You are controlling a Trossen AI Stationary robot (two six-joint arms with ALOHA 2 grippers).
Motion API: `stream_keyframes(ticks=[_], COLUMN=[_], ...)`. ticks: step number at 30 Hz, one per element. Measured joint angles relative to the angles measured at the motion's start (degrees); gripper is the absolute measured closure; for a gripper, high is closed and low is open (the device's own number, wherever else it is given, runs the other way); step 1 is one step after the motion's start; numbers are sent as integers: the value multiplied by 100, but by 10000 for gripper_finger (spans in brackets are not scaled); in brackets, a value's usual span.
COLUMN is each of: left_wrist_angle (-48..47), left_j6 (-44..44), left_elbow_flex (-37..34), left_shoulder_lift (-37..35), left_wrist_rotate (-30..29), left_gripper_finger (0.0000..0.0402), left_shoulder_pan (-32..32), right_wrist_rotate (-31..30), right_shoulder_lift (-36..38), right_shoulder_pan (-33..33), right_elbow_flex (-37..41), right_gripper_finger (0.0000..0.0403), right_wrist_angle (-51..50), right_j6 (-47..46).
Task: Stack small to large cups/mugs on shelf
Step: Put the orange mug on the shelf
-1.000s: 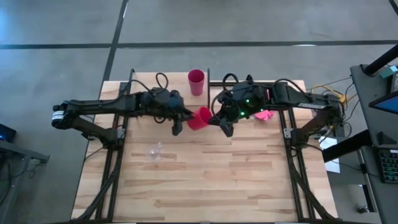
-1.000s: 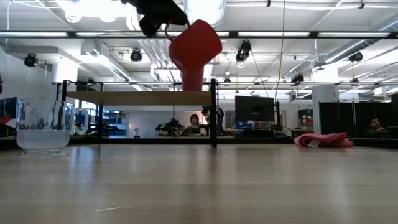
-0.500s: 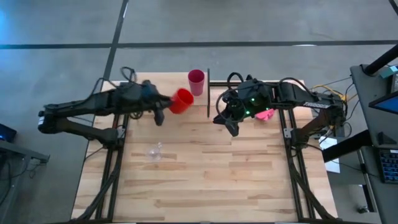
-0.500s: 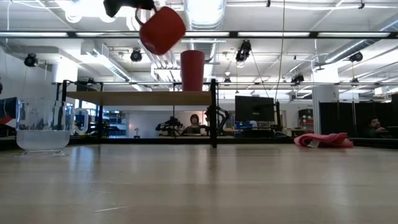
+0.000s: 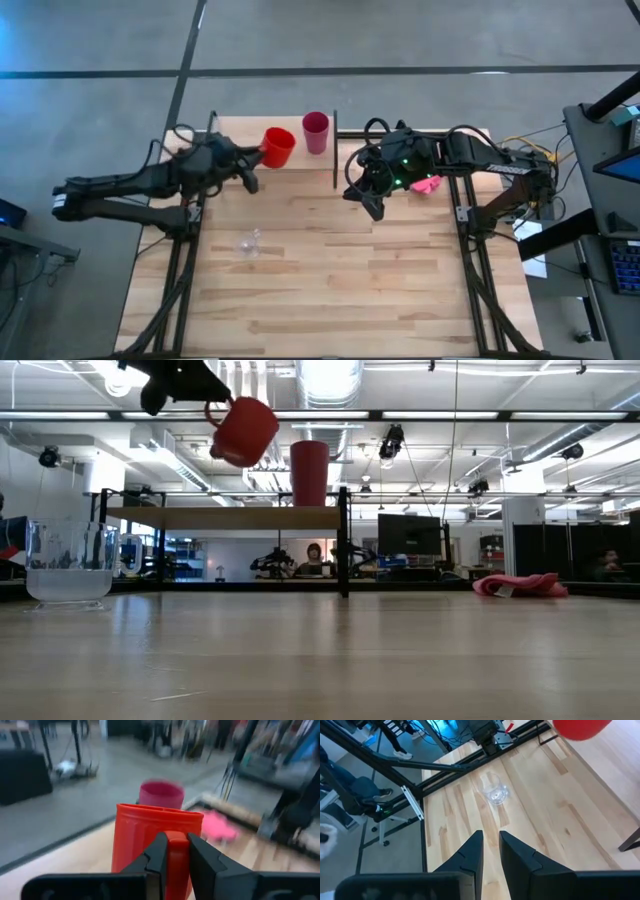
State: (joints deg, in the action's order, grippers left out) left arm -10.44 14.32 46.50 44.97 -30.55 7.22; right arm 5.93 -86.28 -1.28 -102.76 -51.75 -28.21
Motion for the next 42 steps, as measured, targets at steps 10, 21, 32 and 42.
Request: stream_keyframes(ticks=[10, 21, 32, 42], left_wrist_angle=[1334, 2466, 3641, 3675], left_j6=[-129, -402, -308, 468], left_elbow_flex=[-1527, -2337, -2798, -2781], left_shoulder_lift=[-678, -639, -197, 385], left_wrist_rotate=[-646, -1049, -1066, -1046], left_gripper_finger=[364, 363, 363, 363], left_shoulder_pan=[7, 51, 200, 717], right_wrist_rotate=[0, 0, 0, 0], right_shoulder_lift=[0, -2, -2, -4], right_shoulder_pan=[0, 0, -15, -149], right_elbow_flex=[0, 0, 2, 2], right_gripper_finger=[346, 346, 346, 346], right_wrist_angle=[-30, -29, -26, -26], right_j6=[42, 35, 17, -8])
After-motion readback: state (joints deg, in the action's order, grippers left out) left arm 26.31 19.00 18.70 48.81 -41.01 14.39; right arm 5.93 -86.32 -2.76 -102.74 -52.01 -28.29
